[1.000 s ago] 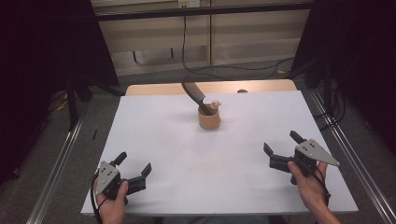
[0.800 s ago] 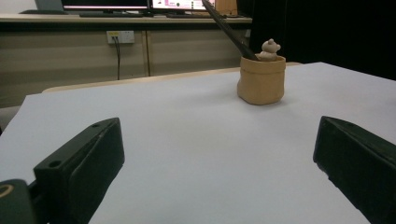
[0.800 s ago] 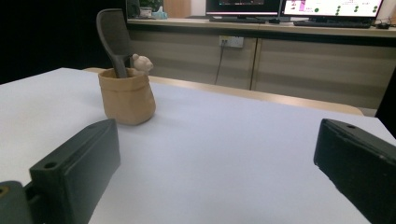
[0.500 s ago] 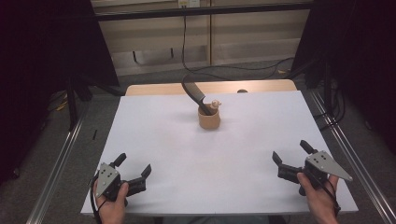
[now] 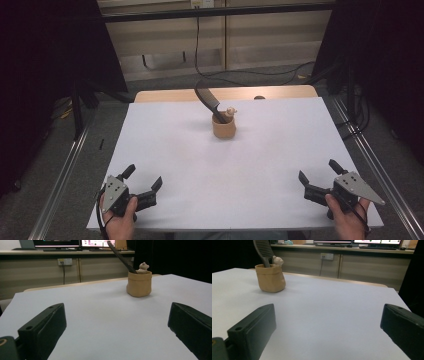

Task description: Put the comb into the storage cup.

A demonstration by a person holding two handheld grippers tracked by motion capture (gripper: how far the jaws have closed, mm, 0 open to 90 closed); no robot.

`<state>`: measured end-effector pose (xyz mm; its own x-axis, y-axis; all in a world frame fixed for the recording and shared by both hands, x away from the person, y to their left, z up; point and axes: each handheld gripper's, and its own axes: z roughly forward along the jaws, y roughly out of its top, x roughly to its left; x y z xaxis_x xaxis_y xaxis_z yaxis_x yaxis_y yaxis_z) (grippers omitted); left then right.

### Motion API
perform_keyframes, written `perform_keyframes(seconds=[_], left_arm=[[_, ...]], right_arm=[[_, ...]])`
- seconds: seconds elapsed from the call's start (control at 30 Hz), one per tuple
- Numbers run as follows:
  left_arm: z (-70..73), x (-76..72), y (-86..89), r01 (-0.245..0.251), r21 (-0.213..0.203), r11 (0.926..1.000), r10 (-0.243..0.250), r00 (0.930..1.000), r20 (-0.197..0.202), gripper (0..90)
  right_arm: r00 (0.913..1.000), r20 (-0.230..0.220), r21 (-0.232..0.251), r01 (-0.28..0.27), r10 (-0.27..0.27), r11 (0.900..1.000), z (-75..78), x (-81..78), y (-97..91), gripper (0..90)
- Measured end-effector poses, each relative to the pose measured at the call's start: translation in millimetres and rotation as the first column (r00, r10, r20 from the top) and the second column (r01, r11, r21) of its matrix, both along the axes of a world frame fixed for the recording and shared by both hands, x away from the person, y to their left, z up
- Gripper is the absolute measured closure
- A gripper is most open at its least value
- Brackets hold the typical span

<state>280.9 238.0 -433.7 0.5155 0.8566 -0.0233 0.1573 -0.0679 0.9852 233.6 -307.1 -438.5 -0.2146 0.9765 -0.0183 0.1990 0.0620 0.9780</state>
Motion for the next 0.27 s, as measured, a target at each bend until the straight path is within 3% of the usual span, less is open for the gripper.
perform_keyframes(seconds=[0.13, 0.27], left_arm=[[-0.5, 2.2, 1.8, 0.007, -0.024, 0.9997, -0.007, 0.9998, -0.016, 1.9], [-0.8, 3.3, 2.1, 0.007, -0.020, 0.9998, -0.008, 0.9998, -0.018, 1.9]], right_arm=[[0.9999, 0.001, 0.012, -0.012, 0.012, 0.9999, -0.4, 1.5, 1.3, 0.0], [0.9997, -0.021, 0.051, 0.016, -0.015, 0.9986, -1.3, 4.2, -1.4, 0.0]])
